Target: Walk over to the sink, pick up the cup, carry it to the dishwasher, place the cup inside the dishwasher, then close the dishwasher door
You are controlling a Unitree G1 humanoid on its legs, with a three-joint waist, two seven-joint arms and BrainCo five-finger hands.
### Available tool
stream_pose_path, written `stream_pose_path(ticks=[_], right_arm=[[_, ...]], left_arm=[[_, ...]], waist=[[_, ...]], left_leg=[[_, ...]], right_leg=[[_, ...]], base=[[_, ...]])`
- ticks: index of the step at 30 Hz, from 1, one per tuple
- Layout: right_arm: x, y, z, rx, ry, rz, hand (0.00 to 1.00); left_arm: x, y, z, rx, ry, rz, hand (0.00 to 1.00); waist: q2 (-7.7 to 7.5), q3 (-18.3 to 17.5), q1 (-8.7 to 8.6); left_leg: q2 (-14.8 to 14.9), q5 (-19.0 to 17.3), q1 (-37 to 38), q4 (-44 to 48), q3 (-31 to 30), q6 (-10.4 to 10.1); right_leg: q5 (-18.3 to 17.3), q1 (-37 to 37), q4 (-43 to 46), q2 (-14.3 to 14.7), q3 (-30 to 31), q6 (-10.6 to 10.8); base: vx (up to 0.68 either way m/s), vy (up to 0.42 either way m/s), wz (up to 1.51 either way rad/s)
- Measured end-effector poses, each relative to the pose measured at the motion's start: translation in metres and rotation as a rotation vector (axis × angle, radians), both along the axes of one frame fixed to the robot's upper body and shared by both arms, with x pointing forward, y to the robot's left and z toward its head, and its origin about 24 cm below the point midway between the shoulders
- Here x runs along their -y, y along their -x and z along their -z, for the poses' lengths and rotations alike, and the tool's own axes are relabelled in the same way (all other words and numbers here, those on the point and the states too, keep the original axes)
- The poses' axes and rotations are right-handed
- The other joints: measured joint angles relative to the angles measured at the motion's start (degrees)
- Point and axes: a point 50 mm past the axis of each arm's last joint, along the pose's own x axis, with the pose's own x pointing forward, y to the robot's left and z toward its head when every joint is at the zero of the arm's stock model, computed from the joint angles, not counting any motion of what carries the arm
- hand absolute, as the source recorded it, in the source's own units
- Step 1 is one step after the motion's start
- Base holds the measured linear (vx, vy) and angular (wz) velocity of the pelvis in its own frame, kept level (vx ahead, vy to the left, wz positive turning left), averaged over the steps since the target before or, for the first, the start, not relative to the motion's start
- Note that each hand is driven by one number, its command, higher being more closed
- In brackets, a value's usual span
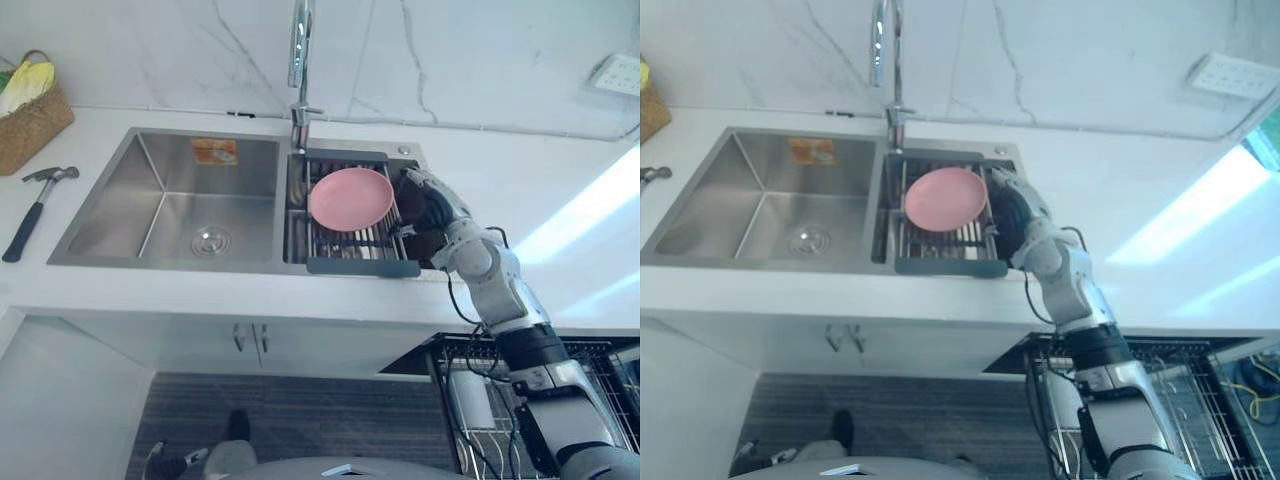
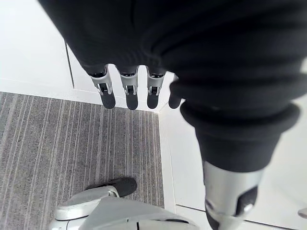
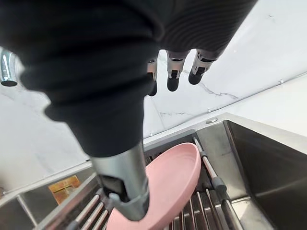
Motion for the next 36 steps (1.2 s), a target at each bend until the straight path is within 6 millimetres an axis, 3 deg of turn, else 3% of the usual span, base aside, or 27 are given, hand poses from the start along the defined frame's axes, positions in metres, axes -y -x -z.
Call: stream_pose_path(ticks=[10, 20, 36], right_arm=[[0.000, -0.010, 0.017, -0.032, 0.119, 0.024, 0.00], [0.002, -0.021, 0.014, 0.023, 0.276, 0.052, 0.00], [0.010, -0.025, 0.023, 0.026, 0.397, 0.103, 0.00]], left_arm=[[0.000, 0.000, 0.000, -0.010, -0.004, 0.035, 0.00], [-0.001, -0.006, -0.003, -0.002, -0.019, 0.111, 0.00], [0.005, -0.006, -0.002, -0.018, -0.012, 0.173, 0.00]], waist=[[0.19, 1.81, 0.75], [0.03, 3.01, 1.27], [1.46, 5.43, 2.48]], left_leg=[[-0.72, -0.17, -0.63, 0.00, -1.38, -0.02], [-2.08, 0.40, -0.81, 0.00, -1.81, 0.77], [-2.60, 0.85, -1.60, 0.00, -3.48, 1.27]], right_leg=[[-0.84, 0.28, 0.46, -0.63, -2.15, 0.08], [-0.49, 0.96, 0.53, -1.83, -3.30, 1.11], [-0.89, 0.94, 1.00, -2.05, -5.04, 1.33]], base=[[-0.03, 0.008, 0.11], [0.03, 0.014, 0.05], [-0.01, 0.003, 0.05]])
